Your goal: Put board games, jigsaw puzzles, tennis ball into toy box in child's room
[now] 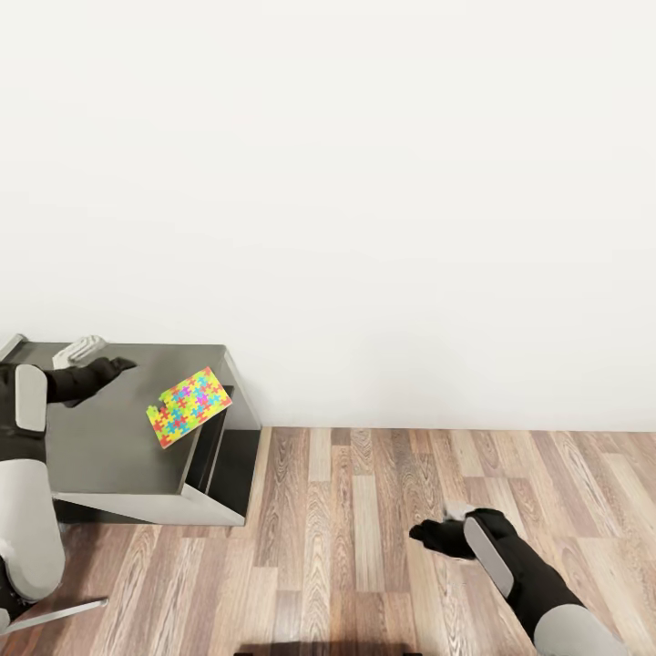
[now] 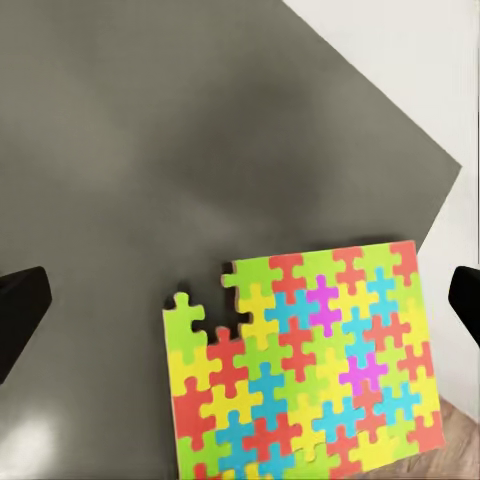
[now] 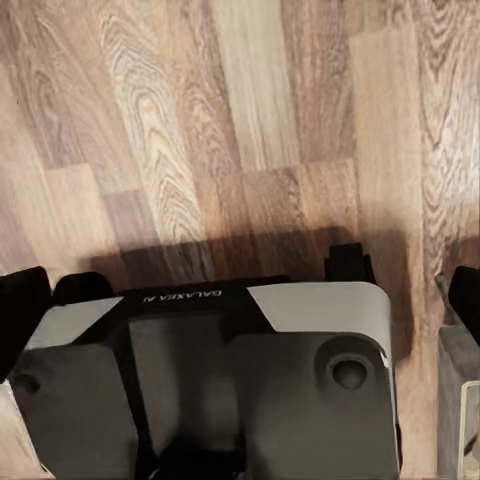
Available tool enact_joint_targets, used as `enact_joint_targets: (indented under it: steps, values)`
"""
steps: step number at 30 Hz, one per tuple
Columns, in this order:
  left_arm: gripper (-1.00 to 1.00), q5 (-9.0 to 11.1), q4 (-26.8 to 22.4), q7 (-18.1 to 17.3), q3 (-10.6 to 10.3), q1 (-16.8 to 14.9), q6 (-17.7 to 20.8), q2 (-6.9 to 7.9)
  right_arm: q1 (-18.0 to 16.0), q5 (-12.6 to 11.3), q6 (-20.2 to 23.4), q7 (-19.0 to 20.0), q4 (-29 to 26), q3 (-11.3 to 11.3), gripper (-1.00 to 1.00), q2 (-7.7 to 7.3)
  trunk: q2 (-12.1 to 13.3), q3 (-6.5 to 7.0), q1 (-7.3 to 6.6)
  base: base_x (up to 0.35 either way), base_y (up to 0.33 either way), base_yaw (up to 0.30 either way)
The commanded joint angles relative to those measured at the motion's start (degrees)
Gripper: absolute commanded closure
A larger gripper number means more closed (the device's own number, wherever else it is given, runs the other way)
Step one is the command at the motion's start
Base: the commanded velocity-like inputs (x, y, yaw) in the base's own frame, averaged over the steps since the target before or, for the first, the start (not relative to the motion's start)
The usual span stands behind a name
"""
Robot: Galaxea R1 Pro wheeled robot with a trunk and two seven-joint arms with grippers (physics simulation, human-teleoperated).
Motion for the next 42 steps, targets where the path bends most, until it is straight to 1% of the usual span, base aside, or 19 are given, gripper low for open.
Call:
enact_joint_targets:
  steps: [1, 2, 4, 6, 7, 9, 13, 18, 19, 21, 23, 25, 27, 28, 31, 32, 35, 39, 42]
  values:
    - [-1.00, 0.12, -0.39, -0.79, 0.09, 0.09, 0.70, 0.89, -0.35, -1.14, 0.27, -0.23, -0.94, 0.27, -1.00, 1.11, -0.10, -0.09, 0.03, 0.000, 0.000, 0.000]
    - [-1.00, 0.15, -0.51, -1.04, 0.09, 0.14, 0.87, 1.36, -0.58, -1.40, 0.28, -0.16, -1.28, 0.27, -1.00, 1.70, -0.10, -0.09, 0.03, 0.000, 0.000, 0.000]
    - [-1.00, 0.26, -0.79, -2.00, 0.07, 0.28, 0.98, 2.77, -2.14, -2.08, 0.19, -0.04, -2.04, 0.27, -1.00, 4.10, -0.10, -0.09, 0.03, 0.000, 0.000, 0.000]
    - [-1.00, 0.30, -0.86, -2.87, 0.06, 0.35, 0.98, 3.31, -3.36, -2.32, -0.06, 0.01, -2.07, 0.27, -1.00, 5.95, -0.10, -0.09, 0.03, 0.000, 0.000, 0.000]
    - [-1.00, 0.31, -0.87, -3.20, 0.06, 0.37, 0.98, 3.43, -3.70, -2.35, -0.14, 0.02, -2.07, 0.27, -1.00, 6.58, -0.10, -0.09, 0.03, 0.000, 0.000, 0.000]
    - [-1.00, 0.33, -0.90, -4.94, 0.05, 0.43, 0.98, 3.73, -4.61, -2.34, -0.38, 0.05, -2.08, 0.27, -1.00, 8.97, -0.10, -0.09, 0.03, 0.000, 0.000, 0.000]
    - [-1.00, 0.29, -0.95, -9.12, -0.01, 1.03, 0.98, 3.94, -5.88, -2.20, -0.15, -0.05, -2.37, 0.28, -1.00, 11.37, -0.10, -0.09, 0.03, 0.000, 0.000, 0.000]
    - [-1.00, -0.09, -1.14, -20.92, -1.07, 3.98, 0.98, 4.48, -6.88, -2.47, -0.13, 0.11, -2.47, 0.23, -1.00, 12.20, -0.10, -0.09, 0.03, 0.000, 0.000, 0.000]
    - [-1.00, -0.17, -1.18, -24.54, -1.56, 5.20, 0.98, 5.08, -6.94, -2.48, -0.17, 0.16, -2.48, 0.18, -1.00, 12.17, -0.10, -0.09, 0.03, 0.000, 0.000, 0.000]
    - [-1.00, -0.14, -1.42, -33.96, -2.44, 8.46, 0.98, 7.68, -6.99, -2.52, -0.26, 0.21, -2.49, 0.08, -1.00, 12.12, -0.10, -0.09, 0.03, 0.000, 0.000, 0.000]
    - [-1.00, -0.35, -1.32, -46.46, -3.02, 12.70, 0.98, 11.13, -7.01, -2.58, -0.33, 0.27, -2.55, 0.08, -1.00, 12.23, -0.10, -0.09, 0.03, 0.000, 0.000, 0.000]
    - [-1.00, -0.48, -1.31, -52.69, -3.28, 14.69, 0.98, 12.52, -7.00, -2.62, -0.34, 0.31, -2.56, 0.08, -1.00, 12.27, -0.10, -0.09, 0.03, 0.000, 0.000, 0.000]
    - [-1.00, -0.88, -1.25, -62.96, -3.54, 18.25, 0.98, 14.56, -6.99, -2.63, -0.38, 0.57, -2.62, 0.09, -1.00, 12.33, -0.10, -0.09, 0.03, 0.000, 0.000, 0.000]
    - [-1.00, -1.04, -1.24, -66.71, -3.49, 19.69, 0.98, 15.25, -6.98, -2.63, -0.44, 0.80, -2.64, 0.09, -1.00, 12.35, -0.10, -0.09, 0.03, 0.000, 0.000, 0.000]
    - [-1.00, -0.99, -1.66, -73.06, -2.94, 21.83, 0.98, 16.89, -6.97, -2.63, -1.82, 1.90, -2.66, 0.06, -1.00, 12.27, -0.10, -0.09, 0.03, 0.000, 0.000, 0.000]
    - [-1.00, -1.00, -1.71, -74.11, -2.85, 22.09, 0.98, 17.14, -6.96, -2.65, -2.20, 2.31, -2.66, 0.05, -1.00, 12.19, -0.10, -0.09, 0.03, 0.000, 0.000, 0.000]
    - [-1.00, -1.04, -1.84, -80.06, -2.53, 22.97, 0.98, 17.94, -6.96, -2.64, -3.57, 6.03, -2.66, -0.04, -1.00, 11.81, -0.10, -0.09, 0.03, 0.000, 0.000, 0.000]
    - [-1.00, -1.21, -1.82, -87.26, -2.36, 23.83, 0.98, 18.06, -6.93, -2.56, -4.17, 10.53, -2.64, -0.08, -1.00, 11.71, -0.10, -0.09, 0.03, 0.000, 0.000, 0.000]
    - [-1.00, -1.13, -1.86, -89.34, -2.34, 24.06, 0.52, 17.85, -6.90, -2.57, -5.47, 11.50, -2.62, -0.08, -1.00, 11.90, -0.10, -0.09, 0.03, 0.000, 0.000, 0.000]
